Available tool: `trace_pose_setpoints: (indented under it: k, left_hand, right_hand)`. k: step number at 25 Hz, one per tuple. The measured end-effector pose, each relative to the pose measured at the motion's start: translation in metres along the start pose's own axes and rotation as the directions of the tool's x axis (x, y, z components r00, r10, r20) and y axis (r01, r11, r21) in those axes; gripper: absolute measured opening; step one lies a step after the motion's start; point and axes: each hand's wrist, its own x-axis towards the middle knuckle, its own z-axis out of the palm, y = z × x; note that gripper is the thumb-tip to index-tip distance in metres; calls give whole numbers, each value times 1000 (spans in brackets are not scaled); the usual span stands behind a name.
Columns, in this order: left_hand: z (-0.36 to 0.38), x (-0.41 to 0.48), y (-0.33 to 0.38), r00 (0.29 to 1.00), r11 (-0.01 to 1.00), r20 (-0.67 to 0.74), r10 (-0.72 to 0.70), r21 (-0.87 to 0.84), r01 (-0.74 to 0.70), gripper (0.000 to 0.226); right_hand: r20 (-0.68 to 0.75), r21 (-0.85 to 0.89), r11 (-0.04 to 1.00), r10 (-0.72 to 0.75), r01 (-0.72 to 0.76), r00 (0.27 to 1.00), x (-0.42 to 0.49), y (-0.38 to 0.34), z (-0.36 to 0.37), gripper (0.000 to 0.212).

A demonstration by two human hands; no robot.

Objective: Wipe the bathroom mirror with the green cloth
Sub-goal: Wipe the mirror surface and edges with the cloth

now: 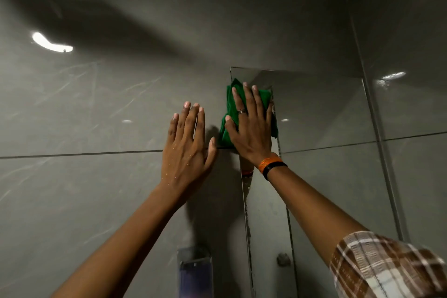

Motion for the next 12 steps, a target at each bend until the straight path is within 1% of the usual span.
trace_pose_setpoints:
  k: [3,6,12]
  left_hand:
    - [15,12,0,1000,1000,25,14,-5,-14,74]
    - [24,30,6,999,999,17,47,-1,-47,75]
    - [39,57,26,998,998,-26,54,-32,-55,75]
  right_hand:
    - [-52,12,999,-47,48,998,8,4,3,67]
    - [-39,15,995,-101,101,994,29,10,3,65]
    - [-68,-10,996,-90,90,994,74,32,-2,59]
